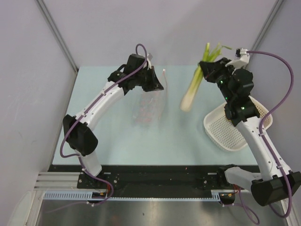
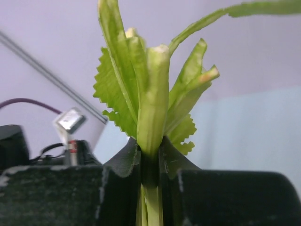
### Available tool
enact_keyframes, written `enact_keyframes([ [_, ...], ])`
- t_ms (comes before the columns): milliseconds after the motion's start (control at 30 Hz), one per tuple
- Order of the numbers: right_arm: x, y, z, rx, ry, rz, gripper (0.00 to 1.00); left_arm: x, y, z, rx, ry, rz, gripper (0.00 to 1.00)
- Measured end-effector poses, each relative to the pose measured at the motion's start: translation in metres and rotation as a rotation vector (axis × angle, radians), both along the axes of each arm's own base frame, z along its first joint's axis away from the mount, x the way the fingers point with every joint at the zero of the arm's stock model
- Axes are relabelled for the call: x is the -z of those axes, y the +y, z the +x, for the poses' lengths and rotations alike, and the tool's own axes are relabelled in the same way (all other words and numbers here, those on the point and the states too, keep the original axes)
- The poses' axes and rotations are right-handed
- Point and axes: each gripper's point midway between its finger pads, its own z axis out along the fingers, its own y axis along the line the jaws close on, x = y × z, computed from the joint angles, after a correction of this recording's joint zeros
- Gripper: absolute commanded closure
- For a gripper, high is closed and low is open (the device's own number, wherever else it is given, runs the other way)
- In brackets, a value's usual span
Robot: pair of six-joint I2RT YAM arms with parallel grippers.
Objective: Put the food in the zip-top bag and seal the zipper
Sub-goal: Place the fake food in the zipper food storage bag.
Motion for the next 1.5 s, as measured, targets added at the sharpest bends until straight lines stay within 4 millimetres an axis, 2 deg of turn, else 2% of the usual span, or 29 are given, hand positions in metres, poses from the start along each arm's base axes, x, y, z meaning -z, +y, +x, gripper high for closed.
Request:
enact_keyframes([
  [100, -0.034, 0.035, -0.005, -0.057, -0.145, 0.017, 1.00, -0.012, -0.006, 0.002, -0.005, 0.009, -0.048, 1.00],
  [267, -0.072, 0.075, -0.014, -0.115, -0.300, 0.047, 1.00, -0.016, -0.011, 0.005, -0.020, 0.031, -0.085, 1.00],
  [400, -0.093, 0.095, -0.021, -0.148, -0.376, 0.074, 1.00, -0.017, -0.014, 0.004, -0.023, 0.055, -0.110, 1.00],
  [500, -0.100, 0.104, -0.021, -0.159, -0.410, 0.080, 1.00, -0.022, -0.018, 0.002, -0.008, 0.063, -0.142, 1.00],
  [733, -0.080, 0.118, 0.001, -0.150, -0.414, 0.004, 1.00, -0.032, -0.029, -0.006, 0.044, 0.093, -0.220, 1.00],
  [833, -0.072, 0.120, 0.003, -0.149, -0.433, -0.060, 1.00, -0.032, -0.029, -0.007, 0.054, 0.109, -0.241, 1.00],
  [1000, -0.058, 0.121, -0.005, -0.170, -0.496, -0.183, 1.00, -0.036, -0.020, -0.004, 0.047, 0.126, -0.269, 1.00],
  [1133, -0.050, 0.128, -0.016, -0.203, -0.538, -0.247, 1.00, -0.048, -0.018, -0.004, 0.053, 0.121, -0.312, 1.00],
  [1400, -0.042, 0.151, -0.032, -0.261, -0.512, -0.194, 1.00, -0.069, -0.027, -0.004, 0.088, 0.107, -0.397, 1.00],
  [1500, -0.030, 0.159, -0.035, -0.275, -0.453, -0.184, 1.00, -0.073, -0.028, -0.004, 0.095, 0.106, -0.415, 1.00],
])
